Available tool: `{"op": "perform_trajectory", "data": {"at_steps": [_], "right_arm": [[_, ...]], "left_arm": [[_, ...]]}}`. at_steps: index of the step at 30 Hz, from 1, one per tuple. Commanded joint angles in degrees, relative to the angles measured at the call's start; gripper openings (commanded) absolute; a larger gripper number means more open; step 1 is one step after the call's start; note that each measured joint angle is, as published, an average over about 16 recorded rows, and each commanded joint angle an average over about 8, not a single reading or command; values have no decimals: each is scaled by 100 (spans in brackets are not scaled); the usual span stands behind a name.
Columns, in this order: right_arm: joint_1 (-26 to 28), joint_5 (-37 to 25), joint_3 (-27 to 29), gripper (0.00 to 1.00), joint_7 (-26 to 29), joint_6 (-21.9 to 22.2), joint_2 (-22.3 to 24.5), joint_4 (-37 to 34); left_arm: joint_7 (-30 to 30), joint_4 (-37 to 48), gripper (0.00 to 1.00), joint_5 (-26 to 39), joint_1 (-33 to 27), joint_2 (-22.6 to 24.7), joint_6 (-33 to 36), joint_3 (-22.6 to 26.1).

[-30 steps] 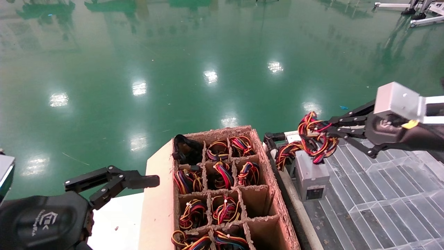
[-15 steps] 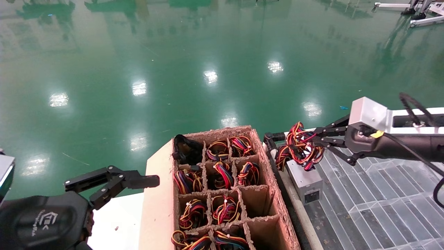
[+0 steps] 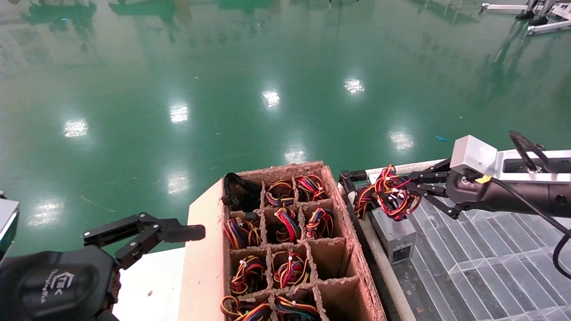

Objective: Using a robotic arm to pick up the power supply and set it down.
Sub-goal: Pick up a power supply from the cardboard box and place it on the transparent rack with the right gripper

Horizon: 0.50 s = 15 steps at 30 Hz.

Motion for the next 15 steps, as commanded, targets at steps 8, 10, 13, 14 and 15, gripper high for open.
{"op": "perform_trajectory", "data": {"at_steps": [8,10,13,14,15], "right_arm": [[39,-5,13,18,-255,23,-4,-385],[40,-14,13,43,-304,49,-7,-435],[39,-27,12,80,-378,94,-13,-487],[38,-32,11,90,-401,111,-15,-498],[37,-37,10,97,-421,127,-18,-507]], "left_arm": [[1,0,100,-1,0,0,0,1],[1,0,100,-1,0,-1,-1,1],[1,0,100,-1,0,-1,-1,1],[1,1,100,-2,0,-1,-1,1],[1,1,100,-2,0,-1,-2,1]]}}
